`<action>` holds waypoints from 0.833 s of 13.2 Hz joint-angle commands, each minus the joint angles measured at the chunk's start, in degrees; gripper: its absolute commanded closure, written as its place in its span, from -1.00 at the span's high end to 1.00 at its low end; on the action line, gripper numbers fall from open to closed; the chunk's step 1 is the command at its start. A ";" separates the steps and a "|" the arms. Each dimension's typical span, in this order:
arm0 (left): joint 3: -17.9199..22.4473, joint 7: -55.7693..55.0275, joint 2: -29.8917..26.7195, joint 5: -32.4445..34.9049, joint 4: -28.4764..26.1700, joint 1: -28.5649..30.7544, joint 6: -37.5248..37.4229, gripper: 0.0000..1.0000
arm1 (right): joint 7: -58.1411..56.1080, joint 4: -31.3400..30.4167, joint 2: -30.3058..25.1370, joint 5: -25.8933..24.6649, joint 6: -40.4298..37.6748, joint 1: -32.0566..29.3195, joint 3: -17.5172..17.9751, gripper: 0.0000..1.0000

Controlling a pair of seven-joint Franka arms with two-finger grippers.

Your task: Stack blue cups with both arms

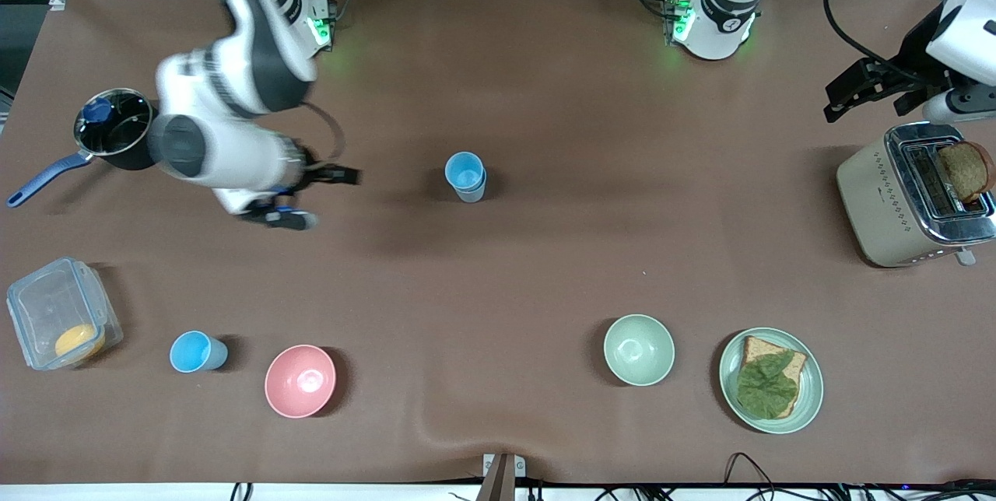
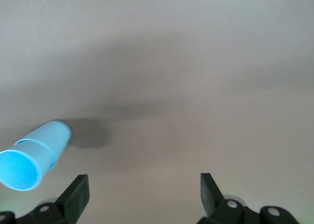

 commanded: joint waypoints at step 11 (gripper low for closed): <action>-0.12 -0.14 -0.28 -0.19 2.57 0.23 -3.08 1.00 | -23.24 4.15 -21.04 -13.53 -12.61 -29.52 14.03 1.00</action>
